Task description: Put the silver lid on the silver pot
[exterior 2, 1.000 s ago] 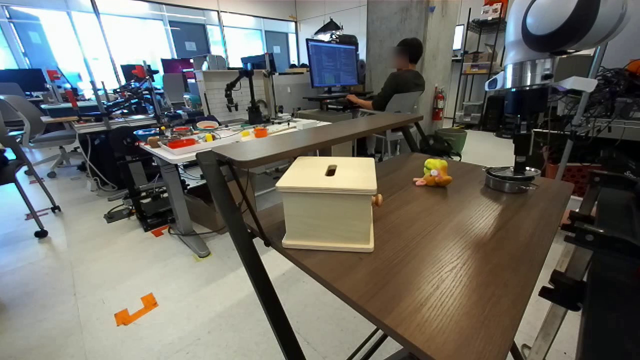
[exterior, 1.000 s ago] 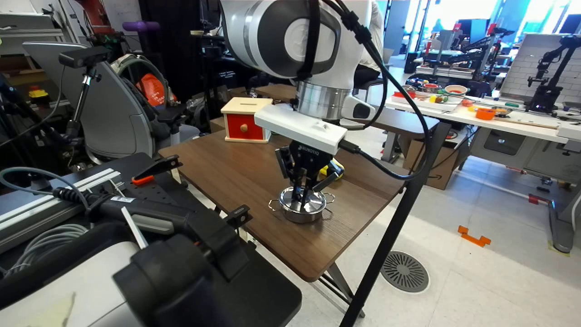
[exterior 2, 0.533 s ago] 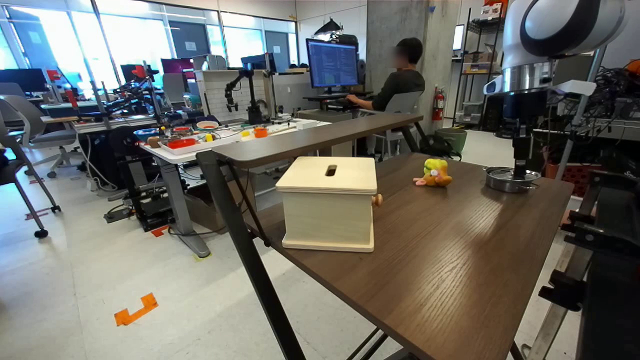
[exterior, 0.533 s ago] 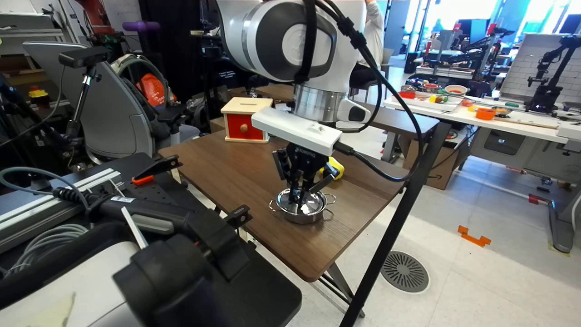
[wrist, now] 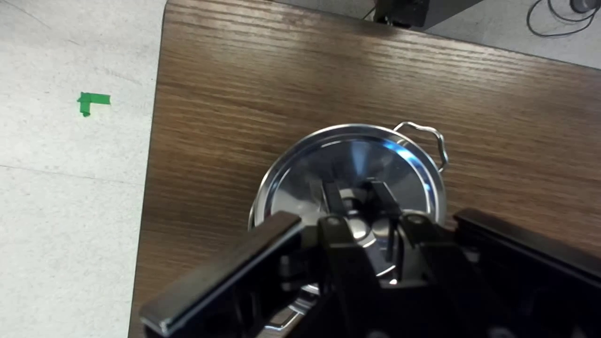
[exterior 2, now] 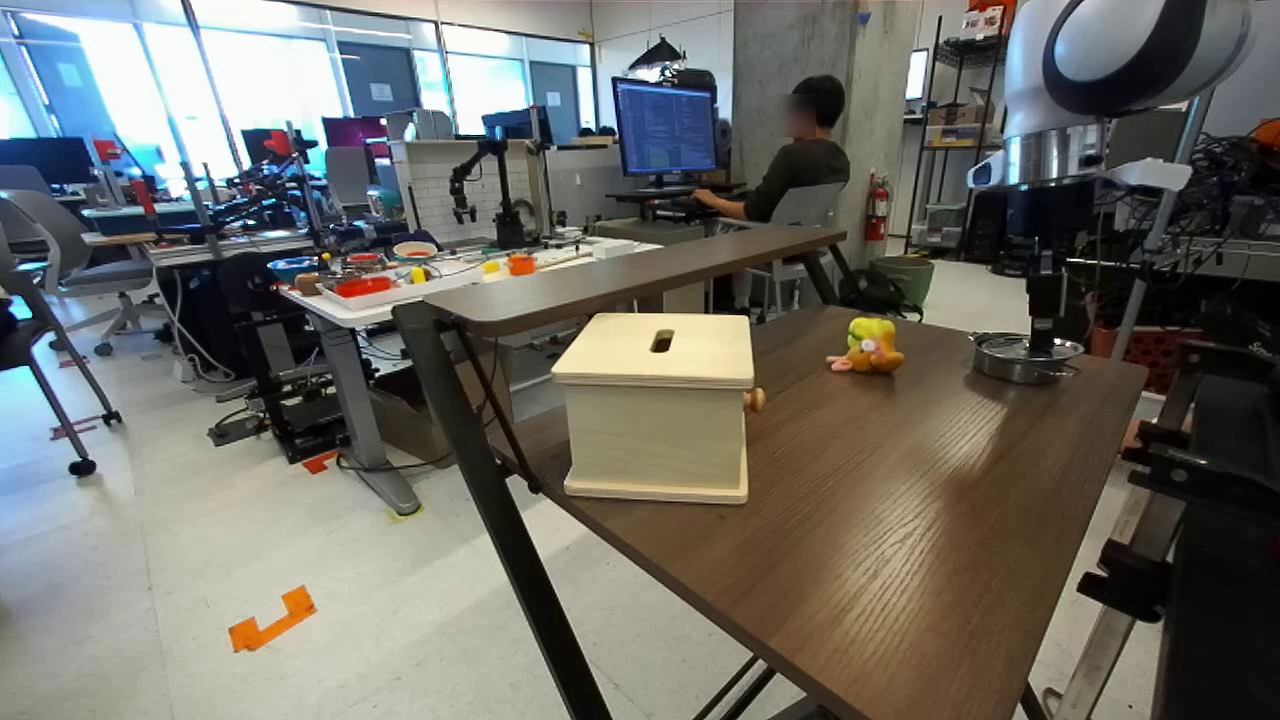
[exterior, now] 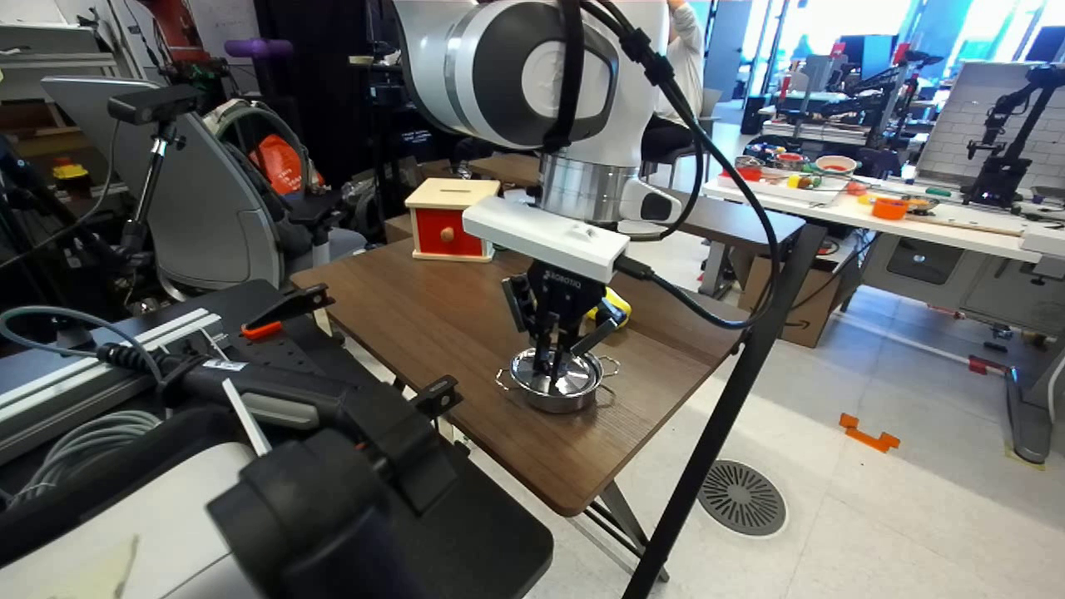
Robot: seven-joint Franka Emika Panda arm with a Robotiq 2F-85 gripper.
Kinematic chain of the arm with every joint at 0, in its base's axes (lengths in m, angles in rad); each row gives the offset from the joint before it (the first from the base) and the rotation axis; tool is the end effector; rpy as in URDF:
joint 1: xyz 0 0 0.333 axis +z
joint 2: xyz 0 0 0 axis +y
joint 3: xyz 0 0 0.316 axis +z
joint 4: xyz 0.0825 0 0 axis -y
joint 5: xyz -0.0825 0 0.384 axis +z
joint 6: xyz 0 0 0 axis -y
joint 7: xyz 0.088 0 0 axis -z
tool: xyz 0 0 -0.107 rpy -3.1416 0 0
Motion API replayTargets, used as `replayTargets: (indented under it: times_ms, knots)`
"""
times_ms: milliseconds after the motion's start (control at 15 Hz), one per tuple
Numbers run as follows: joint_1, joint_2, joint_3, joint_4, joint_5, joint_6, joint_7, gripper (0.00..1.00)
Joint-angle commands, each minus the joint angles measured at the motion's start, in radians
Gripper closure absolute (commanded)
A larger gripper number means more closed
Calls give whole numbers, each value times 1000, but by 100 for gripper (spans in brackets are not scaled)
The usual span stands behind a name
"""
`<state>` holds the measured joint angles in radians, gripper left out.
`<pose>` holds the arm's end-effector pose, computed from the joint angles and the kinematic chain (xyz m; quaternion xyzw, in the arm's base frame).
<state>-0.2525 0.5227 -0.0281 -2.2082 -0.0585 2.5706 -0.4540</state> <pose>0.5074 -0.1462 0.1269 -0.9901 -0.1133 0.0823 0.0092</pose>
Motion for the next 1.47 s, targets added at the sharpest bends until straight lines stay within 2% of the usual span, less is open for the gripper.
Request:
replayTargets:
  times_ms: [0, 867, 933, 1000, 1400]
  knots:
    - [30, -5, -29, -7, -48, 26, 43, 95]
    - [58, 11, -61, -8, -115, 99, 106, 95]
    - [59, 14, -62, -6, -116, 101, 108, 68]
    - [57, 17, -61, -5, -112, 101, 108, 54]
    - [53, 24, -61, -5, -107, 106, 112, 11]
